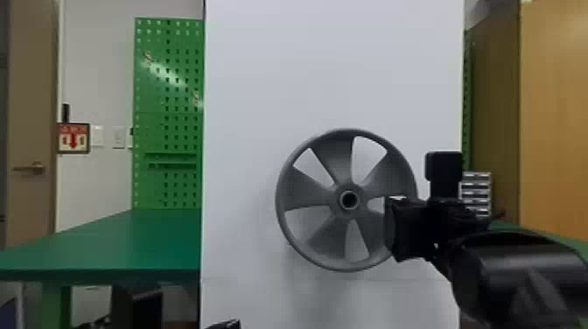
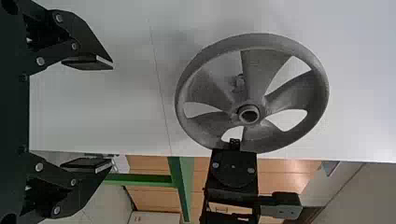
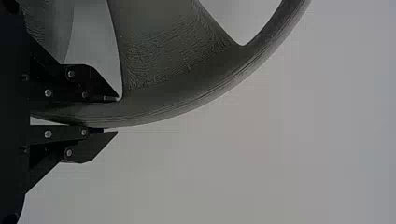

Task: Hold the wheel and insert it

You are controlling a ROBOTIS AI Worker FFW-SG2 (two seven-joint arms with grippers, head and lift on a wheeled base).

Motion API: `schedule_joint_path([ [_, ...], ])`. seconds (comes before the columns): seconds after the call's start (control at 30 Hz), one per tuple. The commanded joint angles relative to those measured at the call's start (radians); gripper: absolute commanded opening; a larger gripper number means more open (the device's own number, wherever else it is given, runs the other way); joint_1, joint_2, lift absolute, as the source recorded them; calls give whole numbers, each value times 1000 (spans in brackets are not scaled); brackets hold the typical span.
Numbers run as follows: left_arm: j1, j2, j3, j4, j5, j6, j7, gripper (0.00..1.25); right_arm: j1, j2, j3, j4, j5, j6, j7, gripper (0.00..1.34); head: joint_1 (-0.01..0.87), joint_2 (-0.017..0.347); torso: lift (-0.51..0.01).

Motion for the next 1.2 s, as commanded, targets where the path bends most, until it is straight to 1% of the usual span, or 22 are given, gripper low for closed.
schedule_joint_path([
  [0.0, 0, 0, 0, 0, 2, 0, 0, 746, 2, 2, 1, 3, 1, -4, -1, 244, 0, 8, -495],
  [0.47, 3, 0, 3, 0, 2, 0, 0, 746, 6, -1, 5, 2, -2, -9, -3, 258, 0, 8, -495],
  [0.5, 3, 0, 3, 0, 2, 0, 0, 746, 8, -1, 5, 2, -2, -10, -3, 304, 0, 8, -495],
  [0.53, 3, 0, 3, 0, 2, 0, 0, 746, 8, -1, 5, 2, -2, -13, -3, 379, 0, 8, -495],
  [0.6, 3, 0, 3, 0, 2, 0, 0, 746, 9, -2, 5, 2, -4, -21, -3, 609, 0, 8, -495],
  [0.63, 3, 0, 3, 0, 2, 0, 0, 746, 11, -2, 4, 2, -5, -24, -3, 669, 0, 8, -495],
  [0.73, 3, 0, 3, 0, 2, 0, 0, 746, 11, -2, 4, 0, -8, -27, -1, 761, 0, 8, -495],
  [0.8, 3, 0, 1, 0, 2, 0, 0, 746, 11, -4, 4, 2, -10, -27, -3, 858, 0, 8, -495],
  [0.9, 3, 0, 1, 0, 2, 0, 0, 746, 12, -5, 5, 2, -13, -29, -1, 1108, 0, 8, -495],
  [0.93, 3, 0, 1, 0, 2, 0, 0, 746, 12, -7, 5, 2, -13, -32, -1, 1232, 0, 8, -495],
  [0.97, 3, 0, 1, 0, 2, 0, 0, 746, 12, -7, 5, 2, -16, -32, -1, 1316, 0, 8, -495],
  [1.0, 3, 0, 1, 0, 2, 0, 0, 746, 12, -7, 4, 2, -18, -32, -1, 1339, 0, 8, -495],
  [1.17, 3, 0, 1, 0, 2, 0, 0, 746, 12, -10, 7, 2, -22, -38, -1, 1339, 0, 8, -495],
])
